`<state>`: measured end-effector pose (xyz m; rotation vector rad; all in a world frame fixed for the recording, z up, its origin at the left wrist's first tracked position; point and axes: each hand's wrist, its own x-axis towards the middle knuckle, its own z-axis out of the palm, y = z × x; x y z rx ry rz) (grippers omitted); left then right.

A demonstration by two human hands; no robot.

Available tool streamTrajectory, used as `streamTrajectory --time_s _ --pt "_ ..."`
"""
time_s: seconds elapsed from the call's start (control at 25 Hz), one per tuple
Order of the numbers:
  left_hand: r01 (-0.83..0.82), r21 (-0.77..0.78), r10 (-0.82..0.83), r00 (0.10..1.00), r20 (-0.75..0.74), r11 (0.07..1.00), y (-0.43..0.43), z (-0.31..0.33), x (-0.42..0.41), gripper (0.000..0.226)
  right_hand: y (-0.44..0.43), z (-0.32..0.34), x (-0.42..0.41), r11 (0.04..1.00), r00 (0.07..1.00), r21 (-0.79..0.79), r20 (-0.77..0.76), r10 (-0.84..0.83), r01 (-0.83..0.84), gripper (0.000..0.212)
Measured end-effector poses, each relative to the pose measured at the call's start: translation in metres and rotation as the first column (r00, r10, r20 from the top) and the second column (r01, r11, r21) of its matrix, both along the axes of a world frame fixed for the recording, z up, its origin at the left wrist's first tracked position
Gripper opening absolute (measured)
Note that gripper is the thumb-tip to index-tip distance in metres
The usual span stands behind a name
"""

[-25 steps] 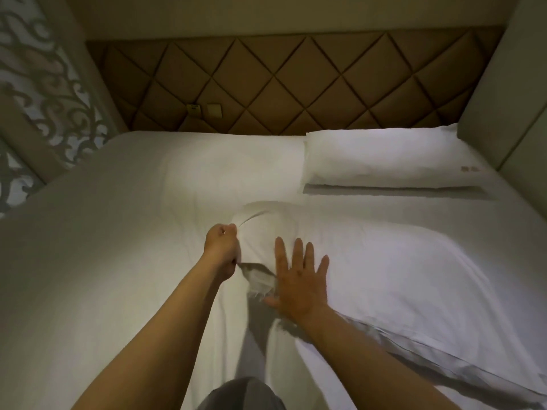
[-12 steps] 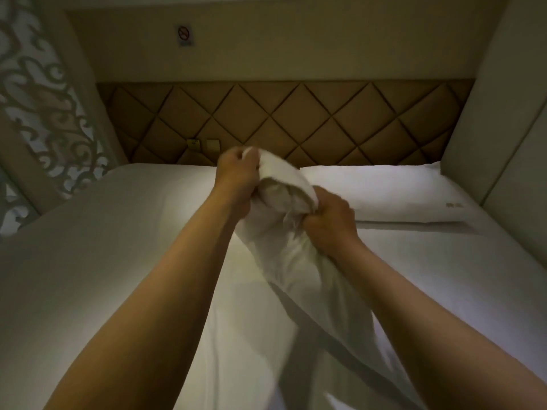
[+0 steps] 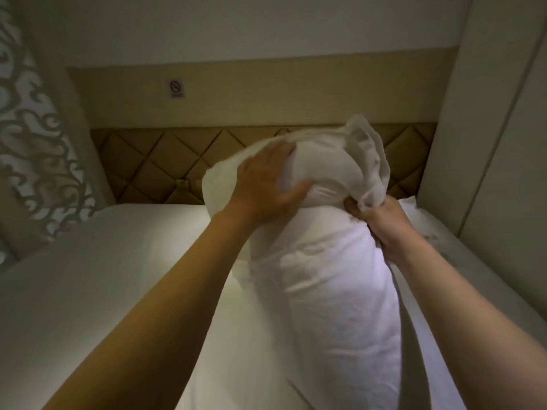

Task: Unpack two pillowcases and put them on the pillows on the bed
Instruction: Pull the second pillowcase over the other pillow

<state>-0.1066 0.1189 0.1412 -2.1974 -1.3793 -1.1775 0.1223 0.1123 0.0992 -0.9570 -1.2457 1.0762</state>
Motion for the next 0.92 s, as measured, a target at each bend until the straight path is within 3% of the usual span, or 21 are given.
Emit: streamTrajectory --time_s 0.16,0.32,0.36,0.48,0.56,0.64,0.72,0.8,0.92 --pt "-0.034 -0.159 0.014 0.992 -0.125 0.987 0.008 0.003 0.037 0.096 -0.005 -0.020 0.063 0.991 0.994 -0.097 0.054 0.096 -0.090 0.030" --pt "-0.021 -0.334 -0.045 0.981 -0.187 0.942 0.008 0.013 0.068 0.098 -0.009 -0.032 0.119 0.980 0.989 -0.136 0.013 0.150 -0.147 0.078" --pt "-0.066 -0.360 -0.015 0.976 -0.217 0.931 0.011 0.014 0.069 0.097 -0.011 -0.033 0.131 0.984 0.992 -0.135 0.018 0.122 -0.118 0.080" --pt "-0.142 -0.446 0.051 0.976 -0.210 0.883 0.028 0.005 0.056 0.098 -0.020 -0.038 0.170 0.992 0.998 -0.118 -0.055 0.033 -0.039 0.034" --pt "0.015 -0.574 0.028 0.997 0.067 0.819 0.037 -0.014 0.047 0.110 -0.029 -0.041 0.187 0.986 0.995 -0.166 -0.095 -0.012 -0.004 0.029" --pt "0.277 -0.664 0.130 0.859 0.495 0.695 0.036 -0.043 0.043 0.115 -0.034 -0.049 0.203 0.968 0.987 -0.251 -0.147 -0.063 0.024 0.027" --pt "0.546 -0.640 0.275 0.604 0.748 0.540 0.032 -0.068 0.044 0.110 -0.040 -0.055 0.214 0.953 0.974 -0.301 -0.210 -0.081 0.015 0.031" --pt "0.672 -0.523 0.276 0.448 0.851 0.524 0.030 -0.074 0.053 0.092 -0.043 -0.060 0.220 0.954 0.969 -0.298 -0.244 -0.033 -0.043 0.018" --pt "0.671 -0.442 0.343 0.285 0.895 0.595 0.030 -0.057 0.070 0.066 -0.046 -0.046 0.211 0.957 0.970 -0.277 -0.241 0.021 -0.090 0.024"
